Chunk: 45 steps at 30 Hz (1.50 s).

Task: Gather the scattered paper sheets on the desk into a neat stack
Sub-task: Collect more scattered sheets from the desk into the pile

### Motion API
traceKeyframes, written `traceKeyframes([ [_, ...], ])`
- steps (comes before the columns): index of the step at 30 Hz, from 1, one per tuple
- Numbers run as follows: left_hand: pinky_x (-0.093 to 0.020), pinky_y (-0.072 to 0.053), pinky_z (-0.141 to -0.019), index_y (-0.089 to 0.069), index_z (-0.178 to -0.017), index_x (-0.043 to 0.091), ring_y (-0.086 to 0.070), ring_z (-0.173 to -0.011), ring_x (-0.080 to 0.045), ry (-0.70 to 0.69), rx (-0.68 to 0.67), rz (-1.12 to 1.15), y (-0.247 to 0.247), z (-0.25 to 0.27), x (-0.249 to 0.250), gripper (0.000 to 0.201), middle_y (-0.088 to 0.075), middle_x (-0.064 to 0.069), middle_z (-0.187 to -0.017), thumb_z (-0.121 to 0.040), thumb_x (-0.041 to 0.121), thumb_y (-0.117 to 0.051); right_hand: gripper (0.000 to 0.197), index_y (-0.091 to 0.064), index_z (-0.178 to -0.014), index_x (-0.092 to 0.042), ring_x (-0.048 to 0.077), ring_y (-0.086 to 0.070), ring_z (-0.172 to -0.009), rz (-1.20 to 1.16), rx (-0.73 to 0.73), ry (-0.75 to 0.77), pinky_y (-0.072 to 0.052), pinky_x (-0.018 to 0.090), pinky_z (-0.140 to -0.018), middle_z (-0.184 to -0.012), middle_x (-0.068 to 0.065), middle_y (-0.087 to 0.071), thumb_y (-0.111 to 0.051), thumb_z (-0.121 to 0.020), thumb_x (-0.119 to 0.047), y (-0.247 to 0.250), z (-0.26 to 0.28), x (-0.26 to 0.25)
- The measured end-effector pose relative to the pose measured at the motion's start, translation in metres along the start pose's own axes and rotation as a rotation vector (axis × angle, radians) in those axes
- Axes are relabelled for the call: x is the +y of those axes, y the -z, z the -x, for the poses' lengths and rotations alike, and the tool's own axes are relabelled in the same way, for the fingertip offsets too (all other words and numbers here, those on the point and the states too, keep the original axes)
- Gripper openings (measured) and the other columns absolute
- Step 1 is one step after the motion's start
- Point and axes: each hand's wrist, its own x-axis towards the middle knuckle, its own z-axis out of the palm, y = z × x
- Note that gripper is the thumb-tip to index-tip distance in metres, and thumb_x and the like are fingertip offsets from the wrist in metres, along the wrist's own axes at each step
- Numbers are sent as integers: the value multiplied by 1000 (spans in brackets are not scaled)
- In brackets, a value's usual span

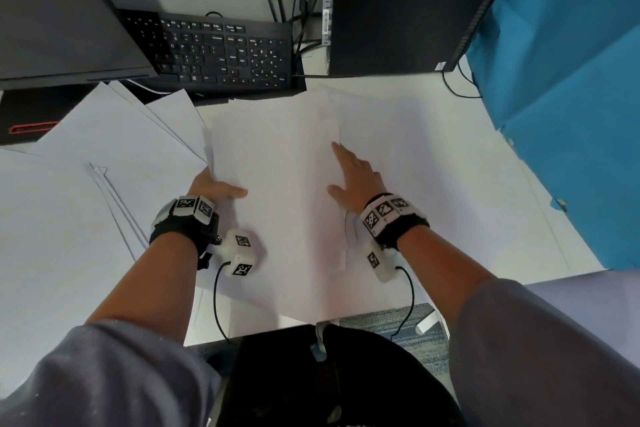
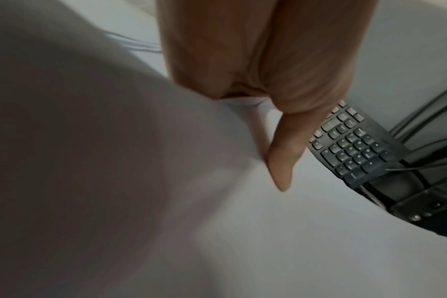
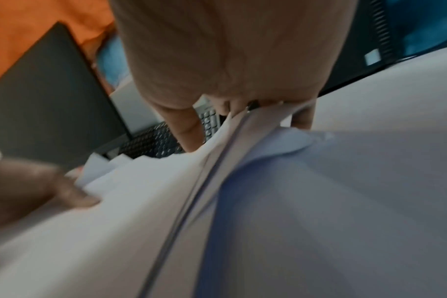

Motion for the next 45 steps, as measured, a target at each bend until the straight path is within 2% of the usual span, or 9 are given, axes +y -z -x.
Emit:
traceKeyframes([
  [4,-48,-48,-93,-59,-122,3,-64,-103,-33,-17,-26,178,3,2,-13,71,-67,-11,-111,-55,-3,-82,79,-6,-150,-31,29,-26,-139,-39,118,-106,-21,53,-111,-158,-3,-15,-57,-89,-28,23,-3,21],
  [9,-27,-50,-50,-61,-97,0,-61,-65,-24,-9,53,285,17,25,-4,22,-71,-5,-70,-77,-8,-67,101,-20,-144,-16,34,-26,-138,162,156,-563,-27,56,-108,-150,13,-22,-79,-68,-45,66,2,84],
  [15,-42,-48,-79,-60,-112,-2,-65,-97,-33,5,147,349,36,22,-21,45,-68,-14,-103,-70,-3,-76,131,-9,-148,-12,37,-24,-139,188,72,-710,-28,58,-109,-151,16,-21,-83,-51,-60,77,10,131],
  [19,-43,-47,-93,-57,-114,1,-61,-95,-28,4,187,351,31,24,-26,44,-65,-10,-113,-74,-2,-74,126,-13,-147,-5,37,-32,-137,112,36,-715,-29,52,-112,-146,19,-37,-83,-55,-58,74,5,136],
  [25,-46,-46,-99,-60,-115,5,-64,-100,-29,-27,167,378,36,22,-26,48,-69,-7,-104,-70,-3,-75,75,-37,-142,-7,32,-39,-134,81,16,-608,-35,37,-107,-146,14,-41,-74,-80,-27,99,11,129],
  [30,-41,-44,-101,-59,-107,9,-62,-102,-25,-32,170,356,36,21,-15,42,-67,-4,-106,-70,3,-78,29,-59,-115,-4,37,-58,-109,379,251,-470,-48,41,-92,-121,20,-60,-48,-90,-11,158,23,95],
  [34,-29,-40,-85,-54,-80,18,-57,-96,-23,-49,170,364,28,25,-4,26,-64,-1,-89,-79,-3,-70,26,-61,-109,0,39,-61,-104,613,568,-398,-47,41,-82,-111,20,-63,-41,-93,0,198,27,39],
  [40,-32,-40,-85,-56,-83,15,-56,-97,-24,-77,184,388,34,27,11,23,-60,-8,-106,-81,-6,-67,37,-47,-117,-3,38,-55,-103,376,990,-167,-44,44,-79,-118,18,-54,-43,-83,10,234,20,-18],
  [45,-35,-44,-92,-62,-98,7,-63,-104,-29,-50,229,373,60,20,4,28,-66,-6,-107,-74,-2,-74,32,-51,-119,-4,33,-56,-113,-205,865,-357,-46,35,-88,-124,17,-58,-40,-88,-2,207,-10,-6],
])
